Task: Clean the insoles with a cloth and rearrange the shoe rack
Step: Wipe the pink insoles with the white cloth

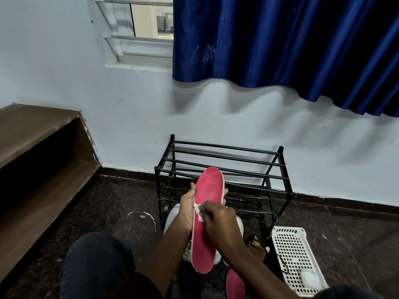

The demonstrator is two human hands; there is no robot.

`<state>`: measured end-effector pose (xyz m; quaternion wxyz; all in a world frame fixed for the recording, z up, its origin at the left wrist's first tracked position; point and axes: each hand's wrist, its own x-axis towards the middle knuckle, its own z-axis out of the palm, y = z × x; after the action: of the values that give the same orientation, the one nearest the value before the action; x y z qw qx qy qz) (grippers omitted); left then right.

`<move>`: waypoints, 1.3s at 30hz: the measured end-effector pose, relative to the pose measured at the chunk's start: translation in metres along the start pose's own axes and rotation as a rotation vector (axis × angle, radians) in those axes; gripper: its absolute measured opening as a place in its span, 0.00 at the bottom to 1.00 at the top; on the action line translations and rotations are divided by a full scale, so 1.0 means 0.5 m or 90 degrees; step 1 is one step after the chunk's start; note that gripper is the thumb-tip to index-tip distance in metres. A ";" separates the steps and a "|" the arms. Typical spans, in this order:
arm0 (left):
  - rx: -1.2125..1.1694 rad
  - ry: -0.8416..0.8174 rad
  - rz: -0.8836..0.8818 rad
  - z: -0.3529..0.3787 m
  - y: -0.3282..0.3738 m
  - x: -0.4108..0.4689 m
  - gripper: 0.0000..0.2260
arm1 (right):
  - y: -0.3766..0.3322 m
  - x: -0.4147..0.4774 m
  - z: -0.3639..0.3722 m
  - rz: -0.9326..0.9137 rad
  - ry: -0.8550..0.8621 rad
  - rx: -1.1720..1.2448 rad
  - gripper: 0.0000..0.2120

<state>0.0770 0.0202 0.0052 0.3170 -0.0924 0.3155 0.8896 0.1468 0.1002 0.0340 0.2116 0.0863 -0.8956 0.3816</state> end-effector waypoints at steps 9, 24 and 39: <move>0.022 0.003 0.010 0.009 0.007 0.004 0.33 | 0.078 0.084 -0.025 -0.128 0.121 -0.285 0.08; 0.033 0.067 0.011 0.005 -0.003 0.003 0.39 | 0.020 -0.006 -0.002 -0.008 0.047 -0.115 0.10; 0.033 0.083 0.015 -0.014 -0.007 0.003 0.32 | 0.025 0.047 -0.007 0.242 0.000 -0.090 0.09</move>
<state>0.0778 0.0185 -0.0027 0.2873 -0.1380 0.3599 0.8769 0.1226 0.1116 0.0385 0.1411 -0.0990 -0.9204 0.3508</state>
